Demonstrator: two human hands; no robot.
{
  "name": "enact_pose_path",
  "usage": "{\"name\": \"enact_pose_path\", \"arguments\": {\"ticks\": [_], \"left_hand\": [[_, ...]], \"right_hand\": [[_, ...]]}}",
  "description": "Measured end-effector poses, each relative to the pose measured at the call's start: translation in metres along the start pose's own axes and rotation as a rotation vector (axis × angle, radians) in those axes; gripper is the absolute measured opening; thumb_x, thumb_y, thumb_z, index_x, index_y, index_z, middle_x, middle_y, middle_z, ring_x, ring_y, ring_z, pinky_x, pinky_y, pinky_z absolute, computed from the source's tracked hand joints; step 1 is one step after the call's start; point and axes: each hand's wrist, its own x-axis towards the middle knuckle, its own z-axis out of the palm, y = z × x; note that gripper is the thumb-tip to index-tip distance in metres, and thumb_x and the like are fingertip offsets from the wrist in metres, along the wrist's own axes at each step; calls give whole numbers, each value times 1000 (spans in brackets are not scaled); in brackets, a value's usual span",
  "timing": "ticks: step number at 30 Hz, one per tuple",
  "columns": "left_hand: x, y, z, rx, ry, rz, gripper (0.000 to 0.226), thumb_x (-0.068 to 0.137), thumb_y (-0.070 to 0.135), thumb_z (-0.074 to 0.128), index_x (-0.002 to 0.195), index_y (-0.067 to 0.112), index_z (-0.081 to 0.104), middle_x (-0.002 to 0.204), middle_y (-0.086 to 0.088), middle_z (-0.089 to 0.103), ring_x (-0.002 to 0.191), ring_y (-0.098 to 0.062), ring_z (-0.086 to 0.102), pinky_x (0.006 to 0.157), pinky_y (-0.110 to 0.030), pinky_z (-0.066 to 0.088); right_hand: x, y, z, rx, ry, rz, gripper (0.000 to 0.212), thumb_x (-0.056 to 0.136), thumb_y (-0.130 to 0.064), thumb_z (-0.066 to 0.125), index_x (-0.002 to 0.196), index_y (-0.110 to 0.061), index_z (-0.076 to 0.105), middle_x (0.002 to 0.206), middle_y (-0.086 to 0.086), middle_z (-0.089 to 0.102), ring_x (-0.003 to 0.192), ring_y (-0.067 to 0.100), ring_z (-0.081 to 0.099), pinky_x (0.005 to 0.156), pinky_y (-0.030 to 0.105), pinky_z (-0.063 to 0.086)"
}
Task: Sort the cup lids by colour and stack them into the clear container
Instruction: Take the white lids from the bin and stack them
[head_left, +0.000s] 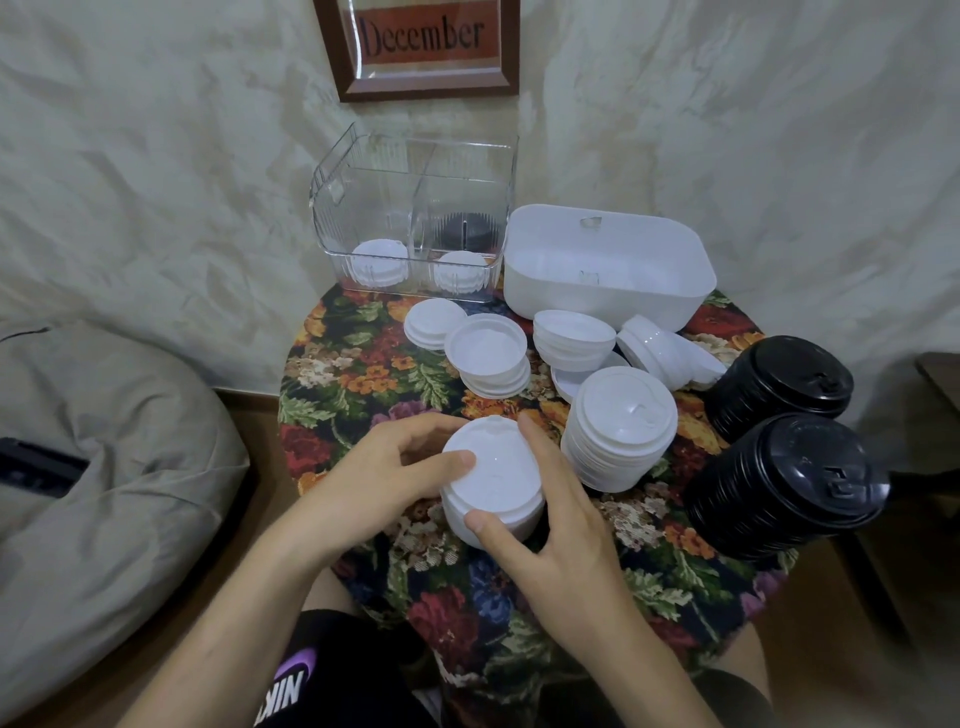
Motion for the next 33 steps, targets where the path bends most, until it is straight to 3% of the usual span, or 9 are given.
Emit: {"name": "enact_pose_path", "arguments": {"ticks": [11, 17, 26, 28, 30, 33], "left_hand": [[-2, -2, 11, 1, 11, 22, 28, 98, 34, 63, 124, 27, 71, 117, 7, 76, 111, -12, 71, 97, -40, 58], [-1, -2, 10, 11, -17, 23, 24, 101, 20, 63, 124, 20, 70, 116, 5, 76, 108, -13, 72, 94, -35, 58], [12, -11, 1, 28, -102, 37, 31, 93, 39, 69, 122, 28, 70, 117, 5, 75, 110, -17, 71, 93, -40, 59], [21, -12, -3, 103, 31, 71, 32, 86, 50, 71, 117, 40, 71, 113, 11, 75, 104, -16, 72, 86, -42, 62], [34, -14, -8, 308, 277, 177, 33, 86, 55, 71, 117, 42, 70, 110, 18, 72, 96, -15, 71, 80, -42, 61], [63, -23, -14, 830, 503, 418, 41, 91, 37, 74, 131, 28, 67, 128, 9, 64, 111, -20, 59, 95, -36, 48]], "right_hand": [[-7, 4, -8, 2, -1, -1, 77, 86, -73, 56, 151, -63, 15, 155, -46, 17, 144, -17, 21, 107, 11, 28], [-5, 5, -8, -18, -29, -1, 78, 85, -71, 56, 149, -66, 12, 153, -48, 14, 143, -19, 17, 106, 9, 25], [-6, 4, -7, 9, -1, 18, 78, 81, -79, 56, 144, -71, 12, 147, -54, 15, 138, -23, 20, 98, 5, 30], [-5, 5, -7, -1, -1, 16, 79, 80, -78, 56, 146, -69, 14, 147, -54, 15, 137, -25, 19, 99, 9, 29], [-6, 6, -6, -14, -2, 19, 80, 80, -77, 58, 146, -68, 14, 147, -53, 14, 137, -25, 17, 102, 13, 28], [-7, 6, -7, -7, -8, 21, 78, 86, -71, 63, 146, -68, 13, 150, -52, 13, 138, -25, 15, 104, 15, 26]]}}
